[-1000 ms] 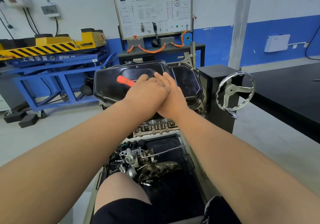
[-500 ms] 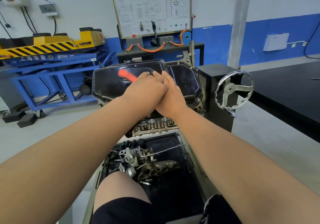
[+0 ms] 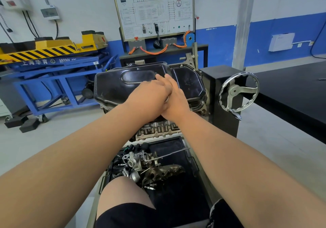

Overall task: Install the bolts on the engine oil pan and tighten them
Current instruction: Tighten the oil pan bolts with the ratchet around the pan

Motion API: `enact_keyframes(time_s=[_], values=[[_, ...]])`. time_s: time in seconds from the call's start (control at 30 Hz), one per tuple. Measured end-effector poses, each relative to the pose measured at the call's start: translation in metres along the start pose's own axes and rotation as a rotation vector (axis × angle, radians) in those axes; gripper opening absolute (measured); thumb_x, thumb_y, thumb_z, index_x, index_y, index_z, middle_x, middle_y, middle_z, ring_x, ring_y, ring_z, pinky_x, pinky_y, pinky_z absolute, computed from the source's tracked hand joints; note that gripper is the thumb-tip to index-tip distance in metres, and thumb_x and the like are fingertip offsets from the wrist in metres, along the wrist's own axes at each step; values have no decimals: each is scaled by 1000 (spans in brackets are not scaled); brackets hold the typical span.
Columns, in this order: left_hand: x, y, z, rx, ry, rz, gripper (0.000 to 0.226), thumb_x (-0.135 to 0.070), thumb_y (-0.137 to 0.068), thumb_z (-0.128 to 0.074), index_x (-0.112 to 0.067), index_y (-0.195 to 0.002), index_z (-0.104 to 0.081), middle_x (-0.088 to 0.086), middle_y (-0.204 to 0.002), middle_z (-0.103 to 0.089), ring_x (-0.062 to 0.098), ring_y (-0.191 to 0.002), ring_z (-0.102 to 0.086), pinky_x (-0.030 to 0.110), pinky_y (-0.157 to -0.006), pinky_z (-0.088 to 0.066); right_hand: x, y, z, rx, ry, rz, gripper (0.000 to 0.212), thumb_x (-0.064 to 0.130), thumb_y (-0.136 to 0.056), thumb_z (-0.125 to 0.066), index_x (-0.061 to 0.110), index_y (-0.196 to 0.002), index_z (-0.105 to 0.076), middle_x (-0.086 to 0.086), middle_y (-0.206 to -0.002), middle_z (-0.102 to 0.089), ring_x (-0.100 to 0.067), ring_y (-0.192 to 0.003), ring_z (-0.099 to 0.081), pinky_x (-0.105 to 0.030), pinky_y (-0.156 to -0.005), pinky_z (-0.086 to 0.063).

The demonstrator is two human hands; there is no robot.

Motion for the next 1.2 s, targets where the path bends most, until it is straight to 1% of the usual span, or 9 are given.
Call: enact_keyframes(time_s=[0.27, 0.33, 0.47, 0.57, 0.67, 0.83, 0.97, 1.07, 1.2], values=[[-10, 10, -1, -57, -277, -313, 34, -12, -90, -55, -22, -122, -50, -4, -124, -55, 20, -122, -44, 35, -107, -28, 1, -4, 0, 89, 166, 50, 74, 35, -88, -55, 24, -151, -18, 12, -157, -16, -7, -143, -2, -43, -111, -22], [-4, 6, -1, -46, -237, -235, 27, -16, -92, -54, -20, -119, -52, -1, -121, -56, 20, -116, -48, 33, -100, -33, 1, -3, 0, 83, 112, 19, 74, 30, -88, -58, 24, -151, -19, 13, -157, -15, -5, -143, -1, -41, -111, -21], [7, 2, 4, -37, -95, -16, 28, -34, -92, -50, -12, -109, -55, 2, -104, -62, 16, -77, -46, 30, -79, -35, 7, 3, 6, 11, -70, 11, 79, 16, -79, -69, 20, -148, -30, 4, -155, -22, -10, -143, -7, -46, -108, -21], [5, 1, 1, -26, -74, -3, 27, -29, -92, -52, -13, -113, -55, 2, -110, -61, 18, -88, -54, 32, -84, -39, 5, 1, 5, -3, -27, -1, 78, 18, -81, -67, 22, -148, -28, 7, -155, -22, -7, -142, -7, -43, -109, -21], [1, 3, 4, -46, -130, -137, 26, -15, -89, -58, -20, -114, -56, -2, -118, -58, 21, -108, -52, 34, -91, -37, 2, -2, 2, 18, 64, -4, 74, 31, -86, -59, 22, -150, -22, 12, -155, -21, -6, -143, -5, -40, -110, -24], [-1, 11, 3, -118, -274, -272, 26, -13, -90, -52, -22, -115, -53, -4, -117, -57, 22, -113, -46, 34, -99, -30, 2, -4, 1, 28, 154, 31, 72, 36, -87, -51, 20, -151, -21, 8, -155, -22, -9, -144, -5, -42, -109, -27], [9, 4, 5, -68, -165, -109, 18, -31, -93, -52, -20, -106, -56, -3, -102, -62, 21, -95, -54, 33, -87, -34, 3, -1, 3, -3, 33, 4, 71, 22, -86, -58, 19, -149, -26, 7, -156, -22, -7, -143, -6, -45, -109, -25], [13, 2, 2, 11, -105, 62, 35, -49, -92, -46, -16, -99, -57, -6, -75, -53, 16, -69, -46, 34, -85, -35, 6, 0, 1, 31, 49, 24, 72, 18, -84, -61, 23, -148, -28, 7, -157, -18, -7, -143, -3, -47, -108, -23], [5, 1, 4, -38, -84, 56, 28, -37, -94, -49, -15, -110, -57, 0, -104, -64, 21, -91, -57, 36, -91, -36, -1, -2, -2, 18, 31, -21, 74, 22, -85, -62, 26, -149, -25, 13, -156, -17, 1, -141, 0, -43, -109, -21]])
Point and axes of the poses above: each hand's wrist, its own y-axis away from the middle knuckle, its own z-axis out of the back of the hand, x = y × z, the point moved 7 cm from there along -y, towards the middle knuckle
